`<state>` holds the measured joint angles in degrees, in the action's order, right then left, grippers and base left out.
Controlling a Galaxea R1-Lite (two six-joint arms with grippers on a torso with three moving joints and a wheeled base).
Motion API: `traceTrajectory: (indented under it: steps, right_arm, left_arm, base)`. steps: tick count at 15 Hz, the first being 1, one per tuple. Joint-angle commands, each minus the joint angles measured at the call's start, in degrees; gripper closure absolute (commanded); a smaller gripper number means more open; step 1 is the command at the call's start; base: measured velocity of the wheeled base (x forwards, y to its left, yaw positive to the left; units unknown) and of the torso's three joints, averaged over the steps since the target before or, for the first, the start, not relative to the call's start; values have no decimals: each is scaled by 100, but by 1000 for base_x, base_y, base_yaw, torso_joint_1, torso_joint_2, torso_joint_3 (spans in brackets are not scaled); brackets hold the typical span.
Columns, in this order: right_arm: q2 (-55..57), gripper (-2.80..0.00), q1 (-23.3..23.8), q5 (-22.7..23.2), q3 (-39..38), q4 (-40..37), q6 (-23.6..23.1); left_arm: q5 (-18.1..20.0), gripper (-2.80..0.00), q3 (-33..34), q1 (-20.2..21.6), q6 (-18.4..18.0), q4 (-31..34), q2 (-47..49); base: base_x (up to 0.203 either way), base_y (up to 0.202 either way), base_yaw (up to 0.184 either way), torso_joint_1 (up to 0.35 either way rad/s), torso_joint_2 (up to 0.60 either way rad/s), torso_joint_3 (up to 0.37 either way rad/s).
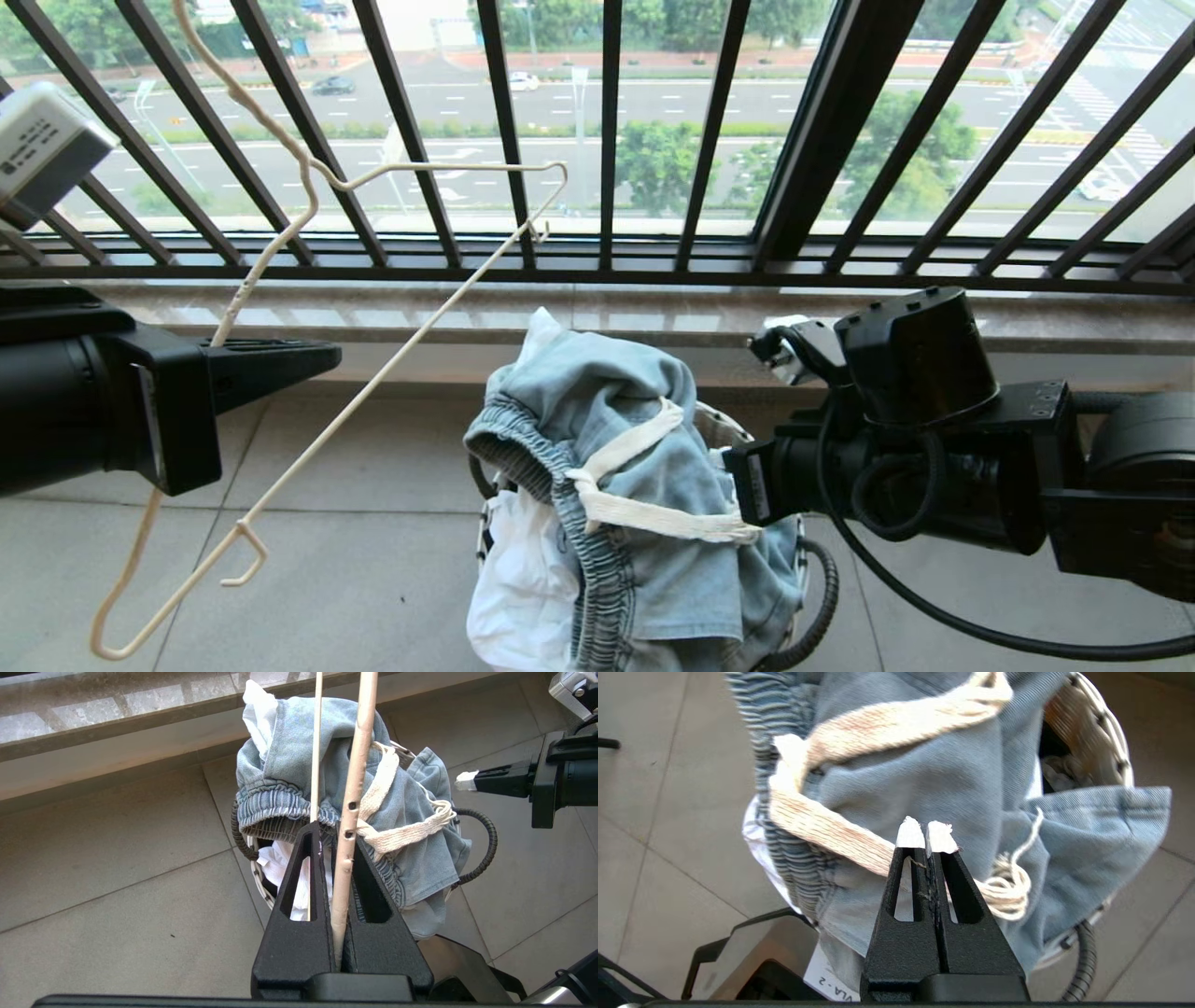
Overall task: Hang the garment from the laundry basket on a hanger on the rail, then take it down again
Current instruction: Pick up clothes from the basket
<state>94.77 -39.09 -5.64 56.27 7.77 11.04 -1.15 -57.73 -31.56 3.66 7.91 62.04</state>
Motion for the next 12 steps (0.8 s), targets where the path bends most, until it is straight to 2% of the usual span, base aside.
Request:
traceTrajectory:
  steps: [1,3,5,7,8,12]
  right_arm:
    - [99,0,-317,11,154,227,-118]
    - [341,0,-573,7,480,265,-417]
    - [480,0,-792,50,538,306,-483]
    - [598,0,-930,29,625,841,-555]
    - [729,-279,-1005,16,691,969,-663]
    - [1231,-280,-1208,-31,893,1027,-1232]
  left_arm:
    - [-2,0,-30,1,3,19,-8]
    - [-121,0,-43,1,3,26,27]
    - [-284,0,-71,16,3,19,80]
    - [-307,0,-89,18,3,17,45]
    - [-307,0,-122,44,3,23,64]
    - [-316,0,-142,88,3,26,19]
  base:
    - [0,0,0,0,0,0]
    - [0,0,0,0,0,0]
    - [0,0,0,0,0,0]
    - [0,0,0,0,0,0]
    - [0,0,0,0,0,0]
    - [0,0,0,0,0,0]
